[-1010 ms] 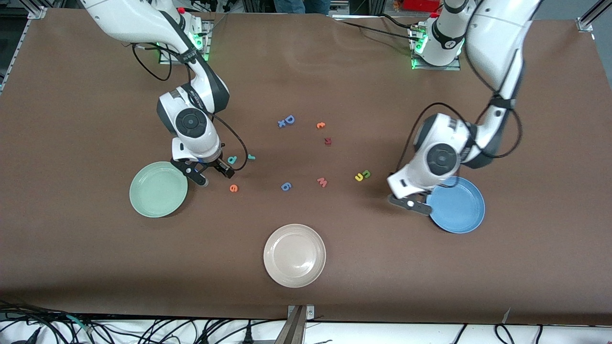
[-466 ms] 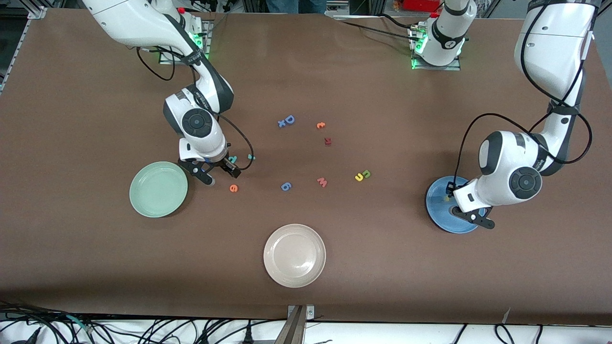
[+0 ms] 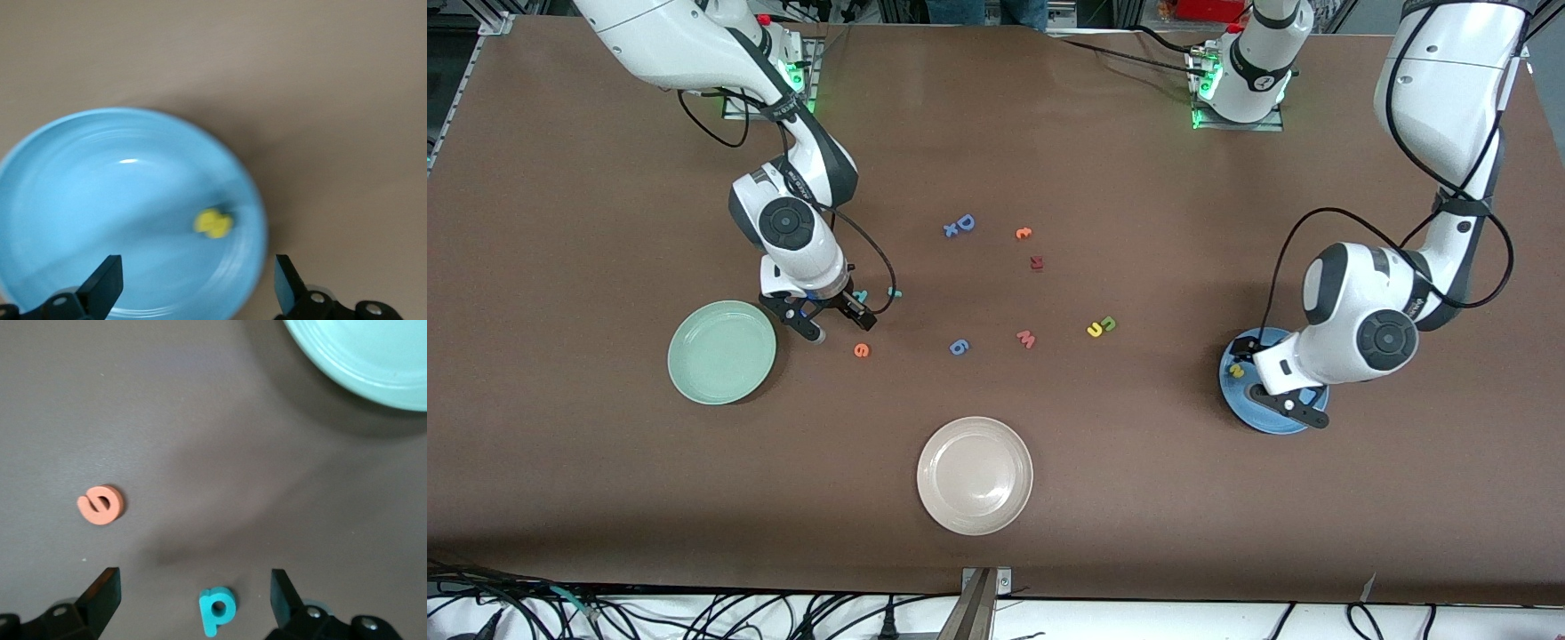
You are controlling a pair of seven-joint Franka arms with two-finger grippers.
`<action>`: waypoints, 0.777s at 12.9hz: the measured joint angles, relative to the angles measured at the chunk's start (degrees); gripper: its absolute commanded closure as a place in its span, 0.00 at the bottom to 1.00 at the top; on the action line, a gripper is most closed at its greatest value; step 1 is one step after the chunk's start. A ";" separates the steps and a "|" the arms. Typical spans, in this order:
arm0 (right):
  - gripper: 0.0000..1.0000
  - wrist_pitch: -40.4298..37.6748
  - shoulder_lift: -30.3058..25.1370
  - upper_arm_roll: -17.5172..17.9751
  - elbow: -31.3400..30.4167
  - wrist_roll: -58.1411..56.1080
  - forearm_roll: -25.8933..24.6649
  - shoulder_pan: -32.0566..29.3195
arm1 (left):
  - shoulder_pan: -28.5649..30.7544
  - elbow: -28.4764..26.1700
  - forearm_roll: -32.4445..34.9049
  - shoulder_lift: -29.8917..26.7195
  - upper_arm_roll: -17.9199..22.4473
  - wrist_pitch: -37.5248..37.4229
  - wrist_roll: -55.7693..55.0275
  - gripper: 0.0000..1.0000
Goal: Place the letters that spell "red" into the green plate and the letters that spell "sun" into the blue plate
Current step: 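Grasp the teal p with the right gripper while the left gripper grasps green u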
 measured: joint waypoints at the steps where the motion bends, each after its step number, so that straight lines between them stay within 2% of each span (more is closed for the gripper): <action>1: 0.01 1.03 0.00 0.08 -0.88 0.00 0.00 -0.37 | -0.13 0.04 0.00 -0.48 -2.17 -0.69 -3.53 0.00; 3: 0.01 1.67 -0.02 0.33 -1.89 0.01 0.01 -0.83 | -0.49 0.04 0.00 -1.41 -6.60 -1.24 -11.09 0.00; 6: 0.02 2.52 -0.04 0.91 -2.89 0.39 0.52 -1.03 | -1.21 -0.74 0.01 -1.78 -12.48 -1.44 -15.63 0.00; 8: 0.02 2.86 -0.05 1.63 -3.24 0.90 0.56 -1.03 | -3.48 -4.08 0.65 -1.75 -13.63 3.47 -15.88 0.02; 10: 0.04 2.97 -0.04 1.88 -3.52 1.05 0.56 -1.03 | -6.40 -8.82 5.30 -1.55 -13.76 10.99 -16.53 0.03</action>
